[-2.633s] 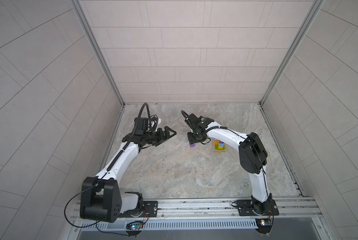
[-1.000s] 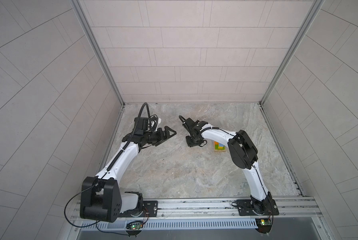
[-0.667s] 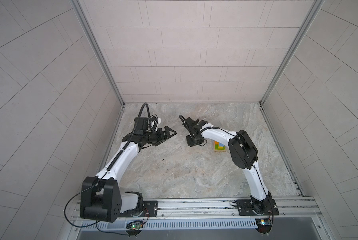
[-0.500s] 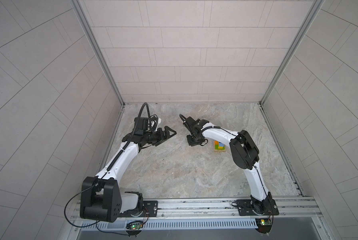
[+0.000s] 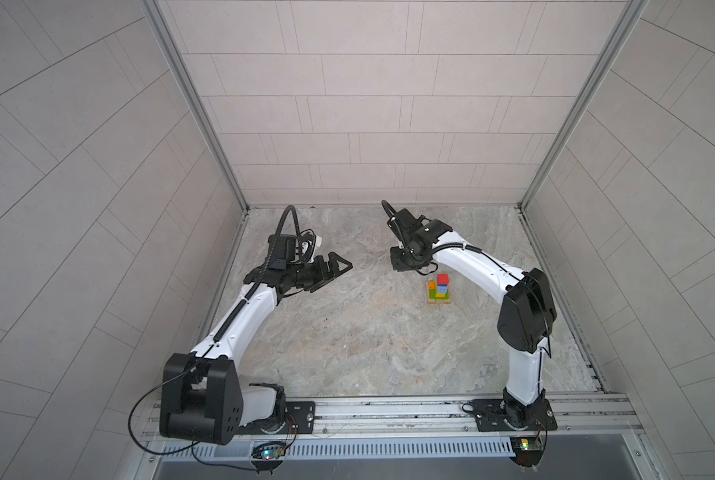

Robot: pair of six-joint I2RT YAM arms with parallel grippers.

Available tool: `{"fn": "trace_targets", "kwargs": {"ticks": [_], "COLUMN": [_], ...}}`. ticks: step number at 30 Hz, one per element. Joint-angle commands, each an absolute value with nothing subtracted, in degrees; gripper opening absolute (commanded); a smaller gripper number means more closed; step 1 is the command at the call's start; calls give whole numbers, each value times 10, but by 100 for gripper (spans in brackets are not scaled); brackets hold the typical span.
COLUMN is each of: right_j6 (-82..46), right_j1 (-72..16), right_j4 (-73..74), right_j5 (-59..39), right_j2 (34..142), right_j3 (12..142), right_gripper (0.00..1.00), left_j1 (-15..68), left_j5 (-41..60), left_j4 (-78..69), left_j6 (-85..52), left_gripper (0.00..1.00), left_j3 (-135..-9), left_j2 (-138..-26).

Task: Build the wood block tower
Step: 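Lift the purple cube with the right gripper and carry it over the tower, then lower the purple cube onto the red cube with the right gripper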

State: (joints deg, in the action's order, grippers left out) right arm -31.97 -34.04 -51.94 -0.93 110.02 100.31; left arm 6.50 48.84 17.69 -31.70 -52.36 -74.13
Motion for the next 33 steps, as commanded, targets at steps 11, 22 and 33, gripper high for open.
{"fn": "trace_targets", "kwargs": {"ticks": [11, 22, 33], "right_j6": [-321, -301, -290], "right_j1": [-273, -244, -228], "right_j4": [-596, -602, -589], "right_j5": [19, 2, -3], "right_j2": [968, 937, 920], "right_j3": [925, 879, 841], "right_gripper": [27, 27, 26], "left_j1": [63, 63, 63], "left_j5": [490, 490, 490], "left_j4": [172, 172, 174], "left_j6": [-313, -313, -313], "left_gripper": [100, 100, 99], "left_j3": [-520, -521, -522], "left_j2": [-725, -726, -727]}}
